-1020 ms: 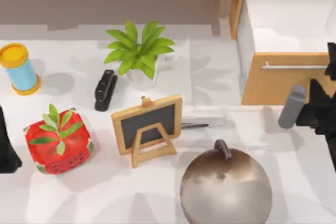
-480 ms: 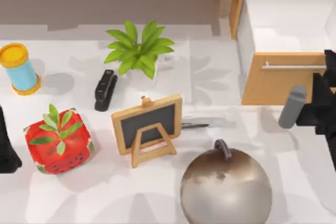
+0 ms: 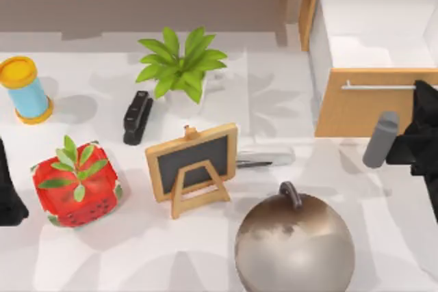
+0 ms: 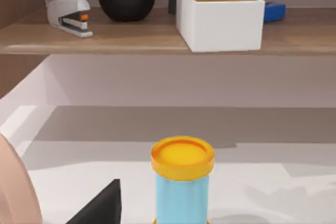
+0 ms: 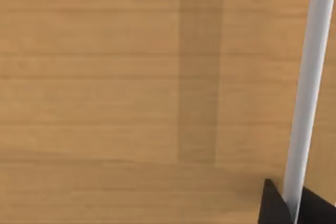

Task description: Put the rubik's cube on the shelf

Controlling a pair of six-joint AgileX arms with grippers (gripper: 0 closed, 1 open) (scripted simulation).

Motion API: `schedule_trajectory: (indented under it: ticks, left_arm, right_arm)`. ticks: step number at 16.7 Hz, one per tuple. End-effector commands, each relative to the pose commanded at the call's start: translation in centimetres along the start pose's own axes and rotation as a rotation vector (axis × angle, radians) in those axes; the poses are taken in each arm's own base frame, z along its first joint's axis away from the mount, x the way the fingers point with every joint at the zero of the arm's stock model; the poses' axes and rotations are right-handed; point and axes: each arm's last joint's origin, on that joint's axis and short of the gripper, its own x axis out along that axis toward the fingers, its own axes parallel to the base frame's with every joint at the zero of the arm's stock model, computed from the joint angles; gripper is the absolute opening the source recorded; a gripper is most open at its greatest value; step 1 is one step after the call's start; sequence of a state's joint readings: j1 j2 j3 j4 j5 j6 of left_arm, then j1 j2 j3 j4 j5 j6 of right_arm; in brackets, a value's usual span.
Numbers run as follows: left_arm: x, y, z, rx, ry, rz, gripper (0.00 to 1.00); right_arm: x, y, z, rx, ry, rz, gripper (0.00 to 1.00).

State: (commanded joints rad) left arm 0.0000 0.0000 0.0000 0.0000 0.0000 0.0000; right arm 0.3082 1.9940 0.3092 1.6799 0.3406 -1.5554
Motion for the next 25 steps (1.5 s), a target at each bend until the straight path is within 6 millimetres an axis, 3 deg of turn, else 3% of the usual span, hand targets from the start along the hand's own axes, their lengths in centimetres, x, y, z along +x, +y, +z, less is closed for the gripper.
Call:
schedule_trajectory:
  ticks: [8,18,25]
  left_arm:
    - [0.0,0.0,0.0,0.0,0.0,0.0,1.0]
    - [0.0,0.0,0.0,0.0,0.0,0.0,1.0]
    - [0.0,0.0,0.0,0.0,0.0,0.0,1.0]
  right_arm:
    - [0.0,0.1,0.0,0.002,-0.001,0.004,0.0]
    - [6.0,0.1,0.1,0.001,-0.003,0.007,0.0]
    - [6.5,-0.1,0.3,0.006,-0.009,0.0,0.0]
